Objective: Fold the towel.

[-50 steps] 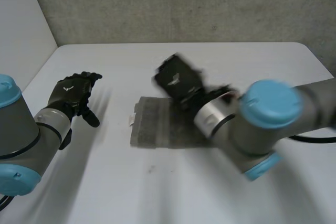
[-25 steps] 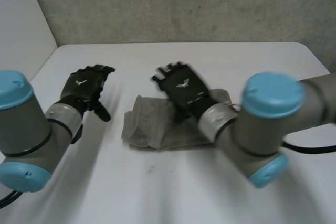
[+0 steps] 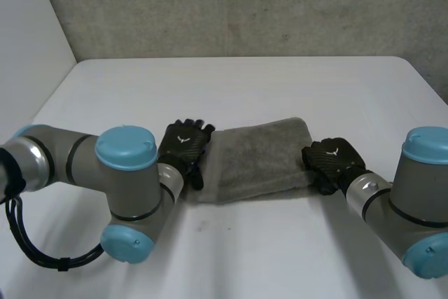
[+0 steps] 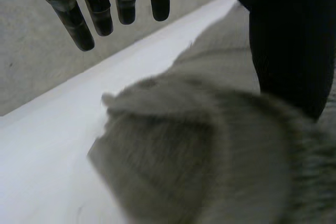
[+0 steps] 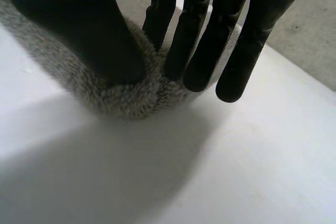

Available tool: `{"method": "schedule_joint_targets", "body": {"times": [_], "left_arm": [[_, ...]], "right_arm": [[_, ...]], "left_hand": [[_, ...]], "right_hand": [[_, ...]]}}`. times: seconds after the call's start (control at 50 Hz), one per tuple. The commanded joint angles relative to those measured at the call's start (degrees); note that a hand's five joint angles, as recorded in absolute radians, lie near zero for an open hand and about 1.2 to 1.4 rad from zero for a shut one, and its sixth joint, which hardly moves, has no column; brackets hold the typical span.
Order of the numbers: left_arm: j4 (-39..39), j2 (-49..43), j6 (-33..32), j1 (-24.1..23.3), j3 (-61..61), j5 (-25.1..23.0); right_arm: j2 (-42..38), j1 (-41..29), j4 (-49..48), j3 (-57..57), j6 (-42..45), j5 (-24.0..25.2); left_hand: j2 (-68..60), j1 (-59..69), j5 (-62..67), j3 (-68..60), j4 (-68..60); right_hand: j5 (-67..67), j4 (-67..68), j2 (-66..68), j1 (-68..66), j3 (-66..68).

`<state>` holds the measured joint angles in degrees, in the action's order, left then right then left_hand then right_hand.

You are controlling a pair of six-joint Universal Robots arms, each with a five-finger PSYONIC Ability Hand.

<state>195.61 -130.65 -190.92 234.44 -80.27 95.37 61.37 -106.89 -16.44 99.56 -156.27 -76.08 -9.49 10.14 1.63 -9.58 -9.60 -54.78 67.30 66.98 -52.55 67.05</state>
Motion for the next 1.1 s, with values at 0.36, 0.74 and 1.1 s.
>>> {"method": "schedule_joint_targets", "body": {"times": [0.36,0.74,1.1], "left_arm": [[0.4,23.1,-2.1,4.0,-16.7,7.1],[-0.2,25.5,7.1,10.8,-18.1,1.5],[-13.5,9.0,20.8,0.5,2.8,0.2]], "right_arm": [[-4.6,-24.7,-1.1,-22.7,16.2,-5.3],[-7.1,-29.1,-0.2,-22.8,5.4,-3.1],[-1.1,-13.3,14.6,-25.1,-26.4,2.2]], "left_hand": [[-0.5,-0.1,-1.6,-0.4,-0.4],[-1.1,0.4,-1.1,-1.0,-0.9],[-1.9,1.2,-0.2,-1.8,-1.8]], "right_hand": [[-15.2,12.7,13.0,-27.4,12.9],[54.8,-57.3,-57.0,42.6,-57.1],[54.8,-57.3,-57.0,42.6,-57.1]]}}
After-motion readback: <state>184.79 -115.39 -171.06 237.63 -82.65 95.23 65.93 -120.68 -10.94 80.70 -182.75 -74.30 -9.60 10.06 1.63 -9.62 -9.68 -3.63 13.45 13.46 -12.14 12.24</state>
